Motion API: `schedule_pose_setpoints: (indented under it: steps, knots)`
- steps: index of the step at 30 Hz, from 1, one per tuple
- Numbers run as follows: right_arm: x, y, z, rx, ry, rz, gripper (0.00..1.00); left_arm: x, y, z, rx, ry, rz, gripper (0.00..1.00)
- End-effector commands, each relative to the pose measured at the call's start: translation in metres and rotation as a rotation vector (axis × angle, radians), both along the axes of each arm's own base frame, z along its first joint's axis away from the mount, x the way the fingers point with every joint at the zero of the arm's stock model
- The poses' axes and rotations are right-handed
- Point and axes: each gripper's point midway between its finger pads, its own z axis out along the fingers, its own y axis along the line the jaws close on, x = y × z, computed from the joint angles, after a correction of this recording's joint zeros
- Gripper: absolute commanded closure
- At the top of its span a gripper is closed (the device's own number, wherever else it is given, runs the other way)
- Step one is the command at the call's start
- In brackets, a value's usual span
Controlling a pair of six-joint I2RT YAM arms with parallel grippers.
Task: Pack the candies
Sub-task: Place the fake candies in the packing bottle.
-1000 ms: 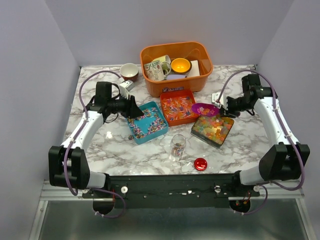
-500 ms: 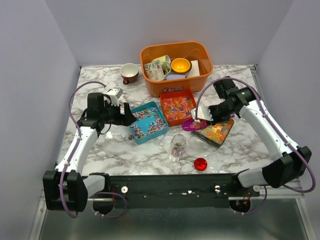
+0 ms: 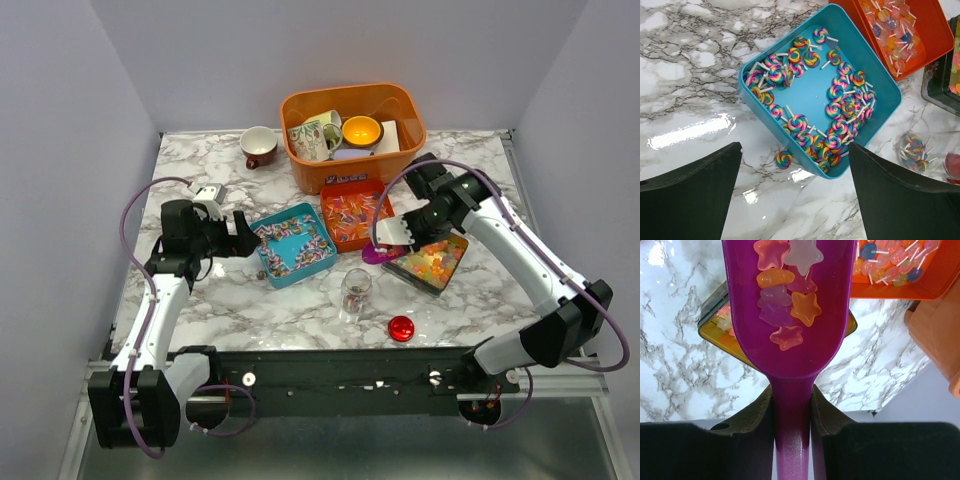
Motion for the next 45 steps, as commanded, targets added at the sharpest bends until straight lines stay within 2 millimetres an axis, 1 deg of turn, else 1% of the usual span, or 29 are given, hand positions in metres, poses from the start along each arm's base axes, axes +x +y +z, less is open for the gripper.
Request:
schedule_pose_setpoints:
  steps: [1,5,7,11,13,15,20,26,34,45]
  knots:
    - [-0.011,-0.003,0.002,-0.093,-0.001,0.022,0.99,0.002,0.014,0.002,0.040,-0.047,0.069,0.01]
    - [-0.018,0.002,0.003,-0.122,-0.002,0.044,0.99,0.003,0.028,0.004,0.103,-0.080,0.131,0.01]
    - [-0.021,0.002,0.002,-0.164,-0.002,0.058,0.99,0.003,0.031,0.002,0.115,-0.083,0.138,0.01]
    - [-0.022,0.002,0.004,-0.222,-0.032,0.092,0.99,0.002,0.036,0.004,0.130,-0.104,0.165,0.01]
    - [-0.022,0.002,0.004,-0.253,-0.048,0.117,0.99,0.001,0.038,0.004,0.137,-0.104,0.173,0.01]
    - [-0.019,-0.001,0.004,-0.291,-0.073,0.128,0.99,0.002,0.039,0.008,0.139,-0.117,0.180,0.01]
    - [-0.015,0.001,0.010,-0.341,-0.110,0.161,0.99,0.000,0.042,0.008,0.135,-0.123,0.196,0.01]
    - [-0.019,0.006,0.016,-0.390,-0.130,0.186,0.99,-0.002,0.044,0.007,0.125,-0.134,0.212,0.01]
    - [-0.023,0.001,0.019,-0.453,-0.141,0.220,0.99,-0.001,0.044,0.009,0.121,-0.138,0.216,0.01]
    - [-0.026,-0.001,0.036,-0.521,-0.195,0.267,0.99,0.000,0.039,0.014,0.097,-0.149,0.196,0.01]
